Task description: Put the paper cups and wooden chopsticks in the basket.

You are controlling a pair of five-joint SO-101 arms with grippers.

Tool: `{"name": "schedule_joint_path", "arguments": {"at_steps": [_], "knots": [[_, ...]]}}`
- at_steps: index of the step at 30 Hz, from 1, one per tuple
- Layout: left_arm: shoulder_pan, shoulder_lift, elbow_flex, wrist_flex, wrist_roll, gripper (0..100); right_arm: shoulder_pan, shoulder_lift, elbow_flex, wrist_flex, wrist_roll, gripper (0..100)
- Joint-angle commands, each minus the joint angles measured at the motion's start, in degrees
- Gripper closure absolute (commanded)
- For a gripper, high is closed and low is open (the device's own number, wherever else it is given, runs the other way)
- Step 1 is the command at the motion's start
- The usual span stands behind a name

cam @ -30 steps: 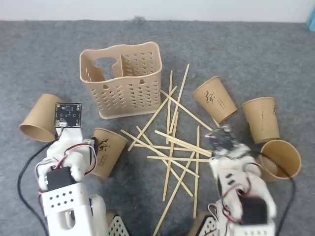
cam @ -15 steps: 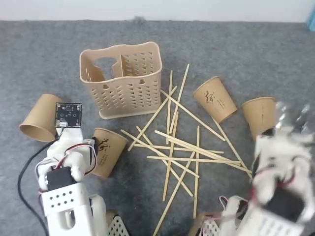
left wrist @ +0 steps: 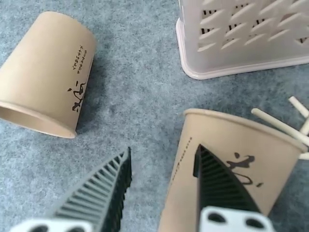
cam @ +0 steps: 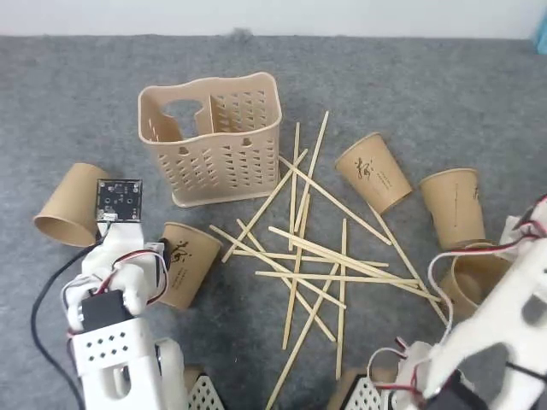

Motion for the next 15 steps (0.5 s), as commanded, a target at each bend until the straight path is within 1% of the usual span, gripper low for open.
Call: {"name": "schedule_joint_path", "arguments": {"at_steps": [1, 8, 12, 15], "knots": [[0.97, 0.35, 0.31, -0.26, 0.35, 79, 3.12, 2.24, -2.02, 0.31, 3.96, 87.5], [0.97, 0.35, 0.31, -0.35, 0.35, 79, 3.38, 7.96, 5.19, -0.40, 9.93, 87.5], [0.97, 0.35, 0.31, -0.35, 0.35, 79, 2.33, 9.19, 8.26, -4.26, 10.29, 88.0], [0.97, 0.35, 0.40, -0.26, 0.35, 79, 1.54, 9.98, 10.64, -9.45, 10.29, 89.4]]}}
